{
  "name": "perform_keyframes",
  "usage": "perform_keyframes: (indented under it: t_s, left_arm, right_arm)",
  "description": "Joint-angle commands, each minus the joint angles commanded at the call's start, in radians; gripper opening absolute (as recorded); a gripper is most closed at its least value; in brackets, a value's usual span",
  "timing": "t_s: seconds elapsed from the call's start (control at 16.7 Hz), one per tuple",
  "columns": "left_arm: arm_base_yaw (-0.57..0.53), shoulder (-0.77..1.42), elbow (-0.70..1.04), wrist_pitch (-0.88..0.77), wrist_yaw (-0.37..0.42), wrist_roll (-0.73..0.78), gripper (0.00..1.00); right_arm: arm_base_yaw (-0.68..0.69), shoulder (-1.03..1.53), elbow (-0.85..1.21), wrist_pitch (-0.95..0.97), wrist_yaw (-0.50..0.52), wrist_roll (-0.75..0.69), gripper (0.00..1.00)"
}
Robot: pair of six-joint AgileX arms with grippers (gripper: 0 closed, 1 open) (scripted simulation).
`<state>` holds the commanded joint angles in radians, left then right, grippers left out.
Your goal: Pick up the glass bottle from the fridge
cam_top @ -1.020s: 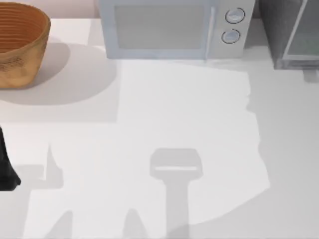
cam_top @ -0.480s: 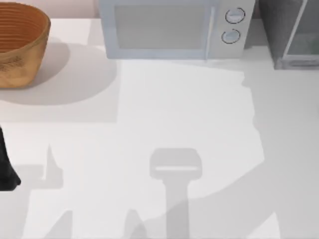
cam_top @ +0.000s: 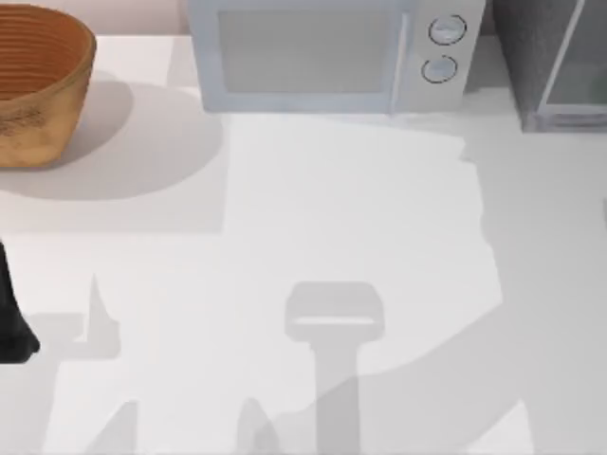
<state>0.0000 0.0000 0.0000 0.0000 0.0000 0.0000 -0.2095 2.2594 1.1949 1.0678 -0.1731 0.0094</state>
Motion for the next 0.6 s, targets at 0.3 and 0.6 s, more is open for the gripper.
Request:
perform_keyframes:
  t_s: [0.3,0.6]
  left_arm:
    - [0.000,0.000,0.000,0.000,0.000,0.000,1.00]
    - [0.000,0.000,0.000,0.000,0.000,0.000,1.00]
  right_arm:
    - [0.000,0.000,0.000,0.000,0.000,0.000,0.40]
    - [0.000,0.000,0.000,0.000,0.000,0.000,0.02]
